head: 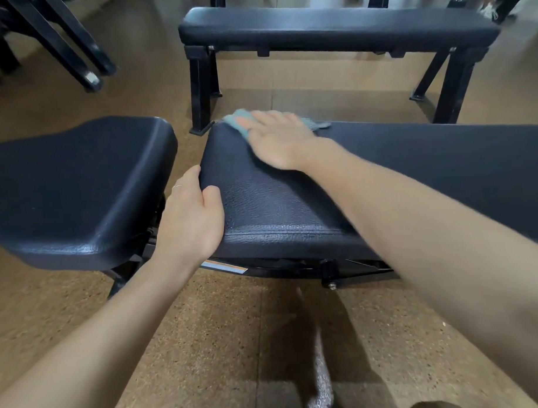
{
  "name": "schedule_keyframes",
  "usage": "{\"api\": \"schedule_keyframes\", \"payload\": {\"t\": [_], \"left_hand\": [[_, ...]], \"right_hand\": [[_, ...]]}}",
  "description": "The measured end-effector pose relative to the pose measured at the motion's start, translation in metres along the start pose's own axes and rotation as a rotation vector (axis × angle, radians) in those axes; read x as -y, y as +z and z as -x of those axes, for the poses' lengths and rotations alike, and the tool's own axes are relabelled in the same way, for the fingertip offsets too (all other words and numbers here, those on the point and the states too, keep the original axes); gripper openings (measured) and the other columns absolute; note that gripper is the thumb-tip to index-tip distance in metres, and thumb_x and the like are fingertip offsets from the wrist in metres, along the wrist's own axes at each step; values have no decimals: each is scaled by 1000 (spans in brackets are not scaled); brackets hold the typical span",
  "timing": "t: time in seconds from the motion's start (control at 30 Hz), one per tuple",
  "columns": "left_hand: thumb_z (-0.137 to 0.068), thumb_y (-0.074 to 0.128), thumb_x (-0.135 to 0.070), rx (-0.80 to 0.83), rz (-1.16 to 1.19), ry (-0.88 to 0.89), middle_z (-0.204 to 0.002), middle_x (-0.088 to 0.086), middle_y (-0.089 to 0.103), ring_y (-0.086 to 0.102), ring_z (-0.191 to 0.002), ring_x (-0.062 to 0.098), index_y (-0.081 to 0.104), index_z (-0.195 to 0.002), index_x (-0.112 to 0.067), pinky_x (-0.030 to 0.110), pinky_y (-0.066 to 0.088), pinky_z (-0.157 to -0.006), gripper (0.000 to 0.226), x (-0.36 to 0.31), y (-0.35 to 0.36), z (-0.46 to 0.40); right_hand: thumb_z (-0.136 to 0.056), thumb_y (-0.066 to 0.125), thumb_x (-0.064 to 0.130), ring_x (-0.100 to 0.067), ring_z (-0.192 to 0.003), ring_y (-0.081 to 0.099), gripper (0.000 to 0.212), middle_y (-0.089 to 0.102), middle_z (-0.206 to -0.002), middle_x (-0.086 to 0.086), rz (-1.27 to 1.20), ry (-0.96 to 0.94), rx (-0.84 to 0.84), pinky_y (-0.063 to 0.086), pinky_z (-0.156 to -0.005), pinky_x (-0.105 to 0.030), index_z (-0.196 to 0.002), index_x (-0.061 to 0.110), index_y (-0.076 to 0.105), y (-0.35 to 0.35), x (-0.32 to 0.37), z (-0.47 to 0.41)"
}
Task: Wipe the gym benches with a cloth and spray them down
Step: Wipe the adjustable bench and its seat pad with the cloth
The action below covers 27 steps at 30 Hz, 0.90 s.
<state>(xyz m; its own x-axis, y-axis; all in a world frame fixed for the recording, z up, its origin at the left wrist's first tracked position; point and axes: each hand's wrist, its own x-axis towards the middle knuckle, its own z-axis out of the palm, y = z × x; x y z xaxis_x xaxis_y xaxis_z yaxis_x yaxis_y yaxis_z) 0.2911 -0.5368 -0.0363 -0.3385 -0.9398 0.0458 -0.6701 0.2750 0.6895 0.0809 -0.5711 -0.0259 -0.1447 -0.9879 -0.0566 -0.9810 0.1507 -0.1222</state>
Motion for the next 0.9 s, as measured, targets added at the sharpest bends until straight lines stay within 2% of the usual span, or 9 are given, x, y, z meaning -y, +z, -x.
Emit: {"api": "schedule_keyframes", "payload": {"t": [0.07, 0.17, 0.3, 0.37, 0.47, 0.53, 0.6, 0.73, 0.9], "left_hand": [[-104, 33, -18, 0, -7, -3, -146, 10, 52, 45, -130, 25, 47, -143, -14, 30, 30, -94, 42, 1, 1, 0], [-105, 32, -20, -6, -28, -6, -156, 8, 45, 39, -141, 25, 40, -152, -14, 33, 31, -106, 49, 2, 3, 0], [-103, 34, -21, -24, -21, -6, -149, 9, 52, 46, -132, 30, 46, -146, -15, 38, 35, -101, 45, 3, 6, -3], [-100, 32, -28, -24, -33, 3, -152, 8, 49, 45, -137, 29, 43, -150, -15, 40, 35, -108, 54, 2, 7, -3], [-88, 25, -38, -11, -25, 14, -149, 8, 52, 46, -136, 28, 44, -149, -16, 43, 37, -112, 68, 1, 6, -3], [-90, 27, -38, -3, -20, 18, -144, 7, 54, 48, -132, 27, 47, -145, -16, 44, 39, -108, 62, 2, 5, -2], [-98, 32, -30, -7, -9, 22, -141, 7, 55, 49, -127, 24, 49, -142, -17, 39, 38, -101, 48, 2, 4, -1], [-104, 35, -16, -28, 12, 4, -140, 8, 56, 46, -124, 22, 51, -138, -14, 29, 28, -92, 39, 2, 3, 0], [-104, 33, -16, -25, 3, -7, -150, 10, 49, 41, -137, 23, 46, -147, -14, 33, 30, -105, 45, 1, 3, 1]], "right_hand": [[-104, 13, 36, -37, -141, 39, 52, 38, -156, -13, 2, 153, -1, 27, -115, -48, -155, 45, 21, -8, -52, 21], [-106, 17, 29, -44, -134, 42, 50, 41, -149, -22, -28, 396, 50, 28, -113, -48, -154, 36, 29, -20, -119, 57], [-103, 16, 29, -40, -137, 37, 50, 39, -151, -17, 5, 503, 13, 24, -114, -50, -147, 20, 39, -12, -112, 47], [-102, 18, 33, -39, -139, 38, 52, 39, -153, -17, 14, 484, -16, 25, -114, -51, -142, 15, 44, -9, -76, 25], [-98, 21, 41, -34, -139, 39, 55, 43, -150, -15, 26, 328, -18, 26, -110, -49, -142, 17, 45, -2, 2, -12], [-98, 20, 42, -33, -140, 36, 56, 42, -150, -12, -7, 225, -11, 24, -110, -50, -143, 17, 43, 2, 44, -27], [-101, 18, 39, -33, -141, 33, 54, 39, -152, -11, -56, 161, -8, 22, -111, -50, -146, 19, 39, 2, 51, -31], [-104, 14, 36, -35, -137, 41, 50, 43, -150, -13, -130, 166, -5, 26, -111, -48, -147, 29, 39, -9, -14, -9], [-106, 17, 34, -43, -135, 44, 51, 43, -151, -21, -22, 446, -34, 30, -112, -49, -151, 27, 38, -12, -128, 52]]}}
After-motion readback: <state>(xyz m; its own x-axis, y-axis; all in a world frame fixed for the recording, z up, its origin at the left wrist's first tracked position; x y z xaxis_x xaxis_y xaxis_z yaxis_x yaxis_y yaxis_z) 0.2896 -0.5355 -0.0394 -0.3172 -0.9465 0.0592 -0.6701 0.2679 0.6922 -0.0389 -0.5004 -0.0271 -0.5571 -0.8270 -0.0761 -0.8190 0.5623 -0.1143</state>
